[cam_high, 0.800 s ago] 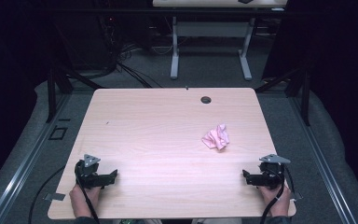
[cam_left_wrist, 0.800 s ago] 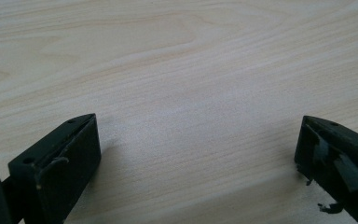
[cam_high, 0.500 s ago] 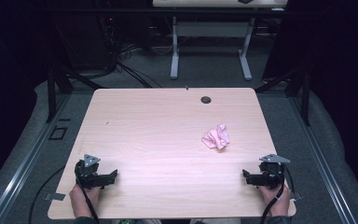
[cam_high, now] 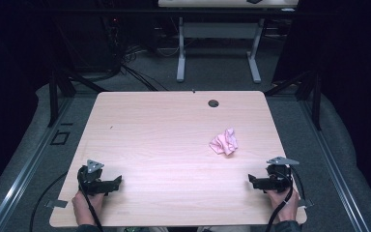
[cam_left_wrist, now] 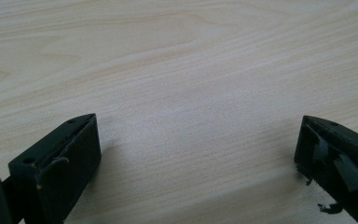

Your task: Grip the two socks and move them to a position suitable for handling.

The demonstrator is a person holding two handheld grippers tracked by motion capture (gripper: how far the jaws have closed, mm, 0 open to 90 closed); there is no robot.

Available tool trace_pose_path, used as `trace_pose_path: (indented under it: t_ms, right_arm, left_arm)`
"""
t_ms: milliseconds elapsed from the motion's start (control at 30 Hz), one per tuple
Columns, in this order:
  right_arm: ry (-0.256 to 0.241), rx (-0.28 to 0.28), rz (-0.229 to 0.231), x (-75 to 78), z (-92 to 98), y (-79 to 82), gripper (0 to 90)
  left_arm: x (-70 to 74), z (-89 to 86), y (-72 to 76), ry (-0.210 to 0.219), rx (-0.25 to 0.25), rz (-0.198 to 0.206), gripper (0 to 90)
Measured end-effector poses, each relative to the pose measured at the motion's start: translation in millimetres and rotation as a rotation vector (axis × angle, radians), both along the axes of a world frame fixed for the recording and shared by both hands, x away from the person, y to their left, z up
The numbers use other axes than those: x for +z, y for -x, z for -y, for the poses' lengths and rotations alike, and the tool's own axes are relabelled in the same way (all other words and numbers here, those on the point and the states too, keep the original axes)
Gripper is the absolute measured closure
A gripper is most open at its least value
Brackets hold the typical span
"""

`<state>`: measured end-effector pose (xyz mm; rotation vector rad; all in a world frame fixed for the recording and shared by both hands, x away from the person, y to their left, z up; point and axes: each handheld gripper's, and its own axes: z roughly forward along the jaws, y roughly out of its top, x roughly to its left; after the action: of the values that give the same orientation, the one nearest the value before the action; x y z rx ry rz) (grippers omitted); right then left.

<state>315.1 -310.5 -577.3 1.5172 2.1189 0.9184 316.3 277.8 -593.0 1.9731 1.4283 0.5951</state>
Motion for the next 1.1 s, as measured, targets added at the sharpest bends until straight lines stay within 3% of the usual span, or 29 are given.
trace_pose_path:
  t_ms: [267,433,467,600,833,1033,1100]
  right_arm:
    - [-0.052,0.086,0.003,24.4,-17.8,-17.8,0.0]
    - [-0.032,0.139,0.005,38.9,-34.4,-41.2,0.0]
    - [-0.029,0.156,0.002,42.8,-42.9,-52.3,0.0]
    - [-0.027,0.180,-0.007,47.0,-53.8,-68.9,0.8]
    - [-0.009,0.211,-0.038,48.6,-75.3,-103.1,14.4]
    - [0.029,0.174,-0.091,43.0,-85.7,-123.4,34.7]
    - [0.051,0.160,-0.122,32.8,-88.9,-129.7,42.1]
  left_arm:
    - [0.0,0.1,0.1,0.000,0.001,-0.001,0.4]
    - [0.0,0.1,0.1,0.000,0.001,-0.001,0.4]
    - [0.0,0.1,0.1,0.000,0.001,-0.001,0.4]
    - [0.0,0.0,0.1,0.000,0.001,-0.001,0.4]
    - [0.0,0.0,0.0,0.000,0.000,0.000,0.4]
    - [0.0,-0.1,0.0,0.001,0.000,0.000,0.4]
    - [0.0,-0.1,0.0,0.001,0.000,0.000,0.4]
